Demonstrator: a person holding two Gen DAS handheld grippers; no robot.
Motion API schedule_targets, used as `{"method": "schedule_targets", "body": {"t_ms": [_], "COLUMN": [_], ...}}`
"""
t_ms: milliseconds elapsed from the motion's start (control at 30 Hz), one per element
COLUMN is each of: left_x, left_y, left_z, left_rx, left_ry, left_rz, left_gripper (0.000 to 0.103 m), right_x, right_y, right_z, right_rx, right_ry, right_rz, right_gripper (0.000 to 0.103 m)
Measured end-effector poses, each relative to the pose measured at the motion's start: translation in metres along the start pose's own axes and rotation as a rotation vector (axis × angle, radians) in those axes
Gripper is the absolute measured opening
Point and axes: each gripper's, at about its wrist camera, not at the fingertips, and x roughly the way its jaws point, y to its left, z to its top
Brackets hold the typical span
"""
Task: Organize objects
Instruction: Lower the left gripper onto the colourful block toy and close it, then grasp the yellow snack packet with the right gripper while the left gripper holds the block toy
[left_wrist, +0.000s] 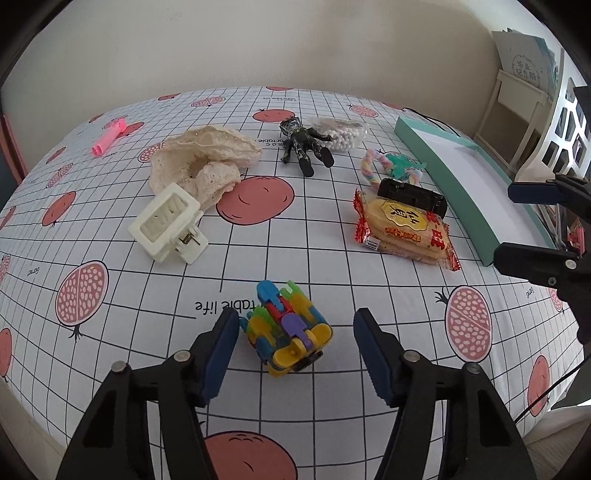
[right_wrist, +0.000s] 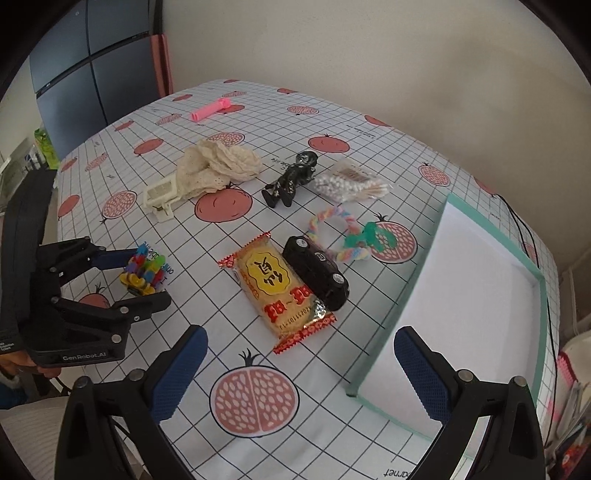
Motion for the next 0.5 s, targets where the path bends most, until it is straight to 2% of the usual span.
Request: {"method": "schedule_targets", "body": {"t_ms": [233, 500], "left_x": [-0.001, 0.001], "left_y": [0.007, 0.013], "left_z": [0.001, 0.0], "left_rx": [-0.022, -0.032], "left_ry": [-0.009, -0.02], "left_rz": [-0.025, -0.055], "left_gripper": [0.05, 0.049], "right_x": [0.022, 0.048], "right_y": [0.02, 0.028], "right_z": [0.019, 0.027], "right_rx": [-0.096, -0.134], "right_ry": [0.052, 0.116], "right_rz": [0.007, 0.016], "right_gripper": [0.098, 0.096]}}
